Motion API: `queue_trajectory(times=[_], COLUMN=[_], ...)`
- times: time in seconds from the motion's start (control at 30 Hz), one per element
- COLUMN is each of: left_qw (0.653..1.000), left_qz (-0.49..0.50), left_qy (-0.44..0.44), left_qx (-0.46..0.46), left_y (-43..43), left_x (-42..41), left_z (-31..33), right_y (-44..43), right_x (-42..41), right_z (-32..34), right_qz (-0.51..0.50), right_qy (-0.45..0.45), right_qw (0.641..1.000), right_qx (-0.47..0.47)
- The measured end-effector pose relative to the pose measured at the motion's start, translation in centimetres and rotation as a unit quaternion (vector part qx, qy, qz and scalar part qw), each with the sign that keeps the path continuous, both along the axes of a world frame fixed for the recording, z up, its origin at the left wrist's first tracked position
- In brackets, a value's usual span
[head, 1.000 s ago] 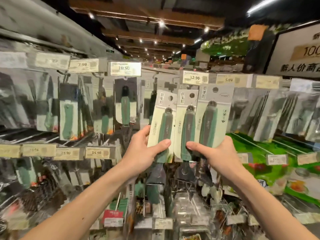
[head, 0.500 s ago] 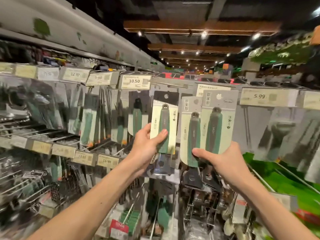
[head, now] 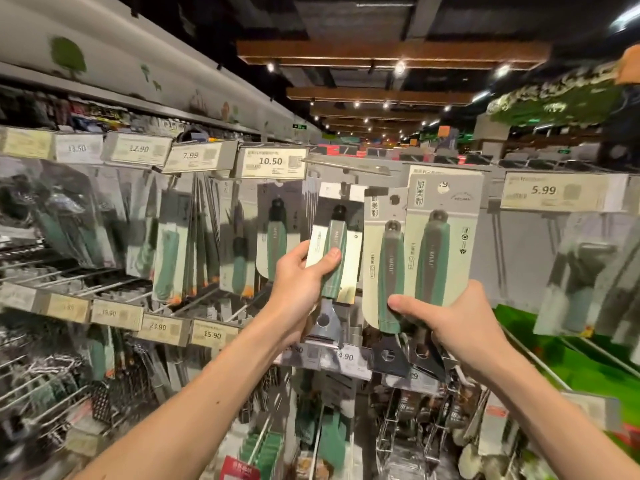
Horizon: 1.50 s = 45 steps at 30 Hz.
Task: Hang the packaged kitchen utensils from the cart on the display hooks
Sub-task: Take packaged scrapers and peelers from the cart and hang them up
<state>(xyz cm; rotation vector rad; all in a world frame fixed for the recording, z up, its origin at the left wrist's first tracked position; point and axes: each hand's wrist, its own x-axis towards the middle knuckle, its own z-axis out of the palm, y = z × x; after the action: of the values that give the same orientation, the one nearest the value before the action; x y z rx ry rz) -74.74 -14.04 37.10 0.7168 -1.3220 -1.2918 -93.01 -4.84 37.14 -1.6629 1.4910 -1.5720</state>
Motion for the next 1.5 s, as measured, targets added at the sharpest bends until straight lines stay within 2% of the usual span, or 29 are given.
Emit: queue_trajectory(times=[0.43,0.57,0.67,0.77,0.83,0.93,1.2,1.43,1.5], left_qw=[0.987,0.965,0.939,0.950,0.966,0.977,0.988,0.998,0.999], left_qz=[0.062,0.064,0.092,0.056,-0.004,-0.043,-0.039,-0.029,-0.009], left_qy=[-0.145,-0.249,-0.295,-0.249,-0.214,-0.180,-0.126,-0.012,-0.005], left_qx=[-0.007,-0.056,-0.148,-0.178,-0.148,-0.110,-0.081,-0.048,-0.041], left_y=[-3.1,-1.9,0.0,1.2,1.7,1.6,0.8,1.0,0.8], left_x=[-1.7,-0.2,0.8,1.4,1.4,1.2,1.3,1.6,1.7], left_z=[-0.5,-1.8,-2.7,-2.5,-2.1,-2.0,-2.8,-1.5,-1.1], right_y=[-0.7,-1.0,-1.4,-1.9,-2.3,-2.5,-3.1,-1.6,-1.1], right_x=[2.0,2.4,2.5,2.9,3.3,4.0,4.5,4.0,3.6], right_z=[-0.4,-0.7,-0.9,-1.3,-1.5,-1.4,-2.2,-1.2,-1.2], right_qz=[-0.014,-0.021,-0.030,-0.020,-0.008,0.008,0.018,0.012,-0.004], right_qy=[-0.021,-0.015,-0.006,-0.007,-0.021,-0.038,-0.047,-0.061,-0.060], right_qw=[1.000,1.000,1.000,1.000,1.000,0.999,0.999,0.998,0.998], right_qx=[0.005,0.003,0.005,0.000,0.000,-0.008,-0.004,-0.029,-0.022])
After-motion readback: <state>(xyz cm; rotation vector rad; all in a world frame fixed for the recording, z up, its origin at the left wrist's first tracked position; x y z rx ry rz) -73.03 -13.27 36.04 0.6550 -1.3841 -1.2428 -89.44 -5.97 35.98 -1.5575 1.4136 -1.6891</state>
